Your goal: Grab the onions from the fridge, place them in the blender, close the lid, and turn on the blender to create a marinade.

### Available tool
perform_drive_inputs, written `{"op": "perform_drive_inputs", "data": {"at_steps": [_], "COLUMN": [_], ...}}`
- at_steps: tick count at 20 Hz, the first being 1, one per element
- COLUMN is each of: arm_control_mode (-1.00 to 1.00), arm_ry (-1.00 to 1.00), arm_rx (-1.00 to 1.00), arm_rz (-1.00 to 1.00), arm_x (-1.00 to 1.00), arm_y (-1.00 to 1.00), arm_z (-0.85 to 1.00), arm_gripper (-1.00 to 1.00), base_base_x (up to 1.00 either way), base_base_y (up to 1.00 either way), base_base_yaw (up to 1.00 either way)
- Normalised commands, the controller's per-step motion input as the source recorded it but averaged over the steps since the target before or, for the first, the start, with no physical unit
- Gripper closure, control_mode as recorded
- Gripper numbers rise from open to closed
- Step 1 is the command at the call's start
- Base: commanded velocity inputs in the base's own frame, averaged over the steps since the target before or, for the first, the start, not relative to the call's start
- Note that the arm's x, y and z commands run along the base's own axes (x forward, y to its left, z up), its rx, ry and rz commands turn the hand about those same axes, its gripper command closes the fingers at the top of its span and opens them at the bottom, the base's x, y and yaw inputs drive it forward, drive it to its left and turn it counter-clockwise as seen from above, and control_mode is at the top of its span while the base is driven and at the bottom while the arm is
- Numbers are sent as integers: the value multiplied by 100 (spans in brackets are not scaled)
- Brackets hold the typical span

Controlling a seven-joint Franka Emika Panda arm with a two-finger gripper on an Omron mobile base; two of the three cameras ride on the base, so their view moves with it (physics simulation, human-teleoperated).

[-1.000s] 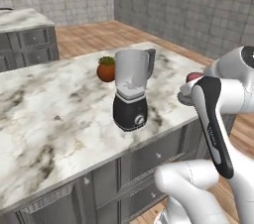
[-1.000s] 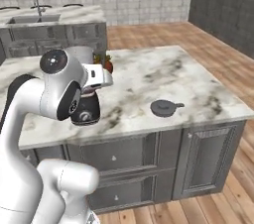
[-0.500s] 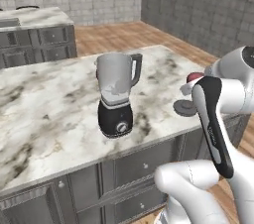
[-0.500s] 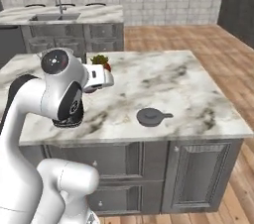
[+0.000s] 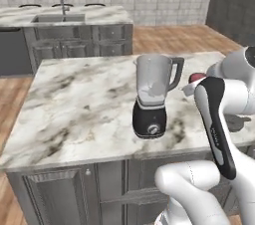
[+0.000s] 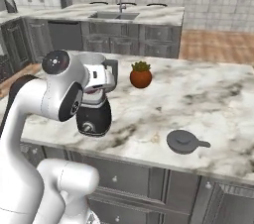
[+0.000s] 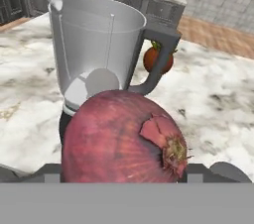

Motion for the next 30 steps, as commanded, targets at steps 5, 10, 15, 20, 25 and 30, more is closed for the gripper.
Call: {"op": "perform_drive_inputs", "data": {"at_steps": [5,10,15,20,25,30], "arm_control_mode": [100,100,100,100,100,-100], "arm_ry": [0,0,0,0,0,0], "arm_rx": [0,0,0,0,0,0], "arm_rz": [0,0,0,0,0,0], "arm_x": [0,0,0,0,0,8], "arm_y": [0,0,0,0,0,0], "arm_z": [0,0,0,0,0,0], "arm_gripper": [100,100,100,100,100,100], "base_base_x": [10,1,13,14,0,14], "base_base_y": [-41,-40,-43,-58,-53,-5], "base_base_yaw": [42,34,25,14,7,3]}}
